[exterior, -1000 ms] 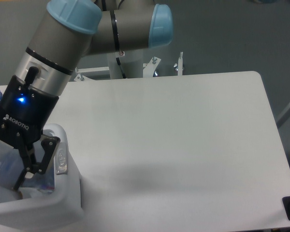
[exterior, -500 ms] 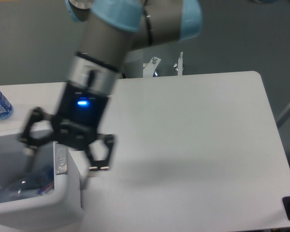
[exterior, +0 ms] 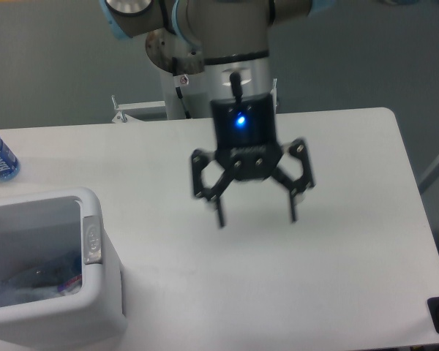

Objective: Place the trash in the trash can
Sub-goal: 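Open the gripper and withdraw it up away from the bin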

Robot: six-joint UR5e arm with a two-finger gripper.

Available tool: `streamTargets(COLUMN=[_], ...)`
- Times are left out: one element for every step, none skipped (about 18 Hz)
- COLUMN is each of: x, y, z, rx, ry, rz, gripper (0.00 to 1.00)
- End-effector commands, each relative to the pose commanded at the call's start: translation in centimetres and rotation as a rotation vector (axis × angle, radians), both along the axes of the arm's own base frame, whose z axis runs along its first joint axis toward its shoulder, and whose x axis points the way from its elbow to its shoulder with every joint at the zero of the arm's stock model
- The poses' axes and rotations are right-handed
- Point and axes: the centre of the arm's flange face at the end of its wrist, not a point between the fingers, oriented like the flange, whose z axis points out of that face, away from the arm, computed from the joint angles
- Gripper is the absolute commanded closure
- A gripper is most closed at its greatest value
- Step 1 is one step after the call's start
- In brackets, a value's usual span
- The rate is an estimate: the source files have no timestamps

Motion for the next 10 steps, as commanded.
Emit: streamTargets(x=[0.3,0.3,0.2,0.3,0.4,0.4,0.3,0.2,0.4,0.4], y=[-1.0,-1.8,-2.6,-3.0,-3.4,-3.6,-3.7,-3.7,-3.7,-3.7], z=[-0.1,-0.3,-0.4,-0.5,-0.5,-0.4,-0.3,-0.3,-0.2,-0.3], rx=[-0.083,-0.17,-0.252,-0.316,-0.348,-0.357,-0.356,-0.355,-0.351,-0.35], ry=[0.007,0.015,0.027,0.033,0.038,0.04,0.041,0.04,0.039,0.037], rz=[-0.056,-0.109,-0.161,-0.207,-0.236,-0.251,-0.251,-0.251,-0.254,-0.254], gripper=[0.0,0.0,0.0,0.0,0.0,0.0,0.0,0.0,0.0,0.0])
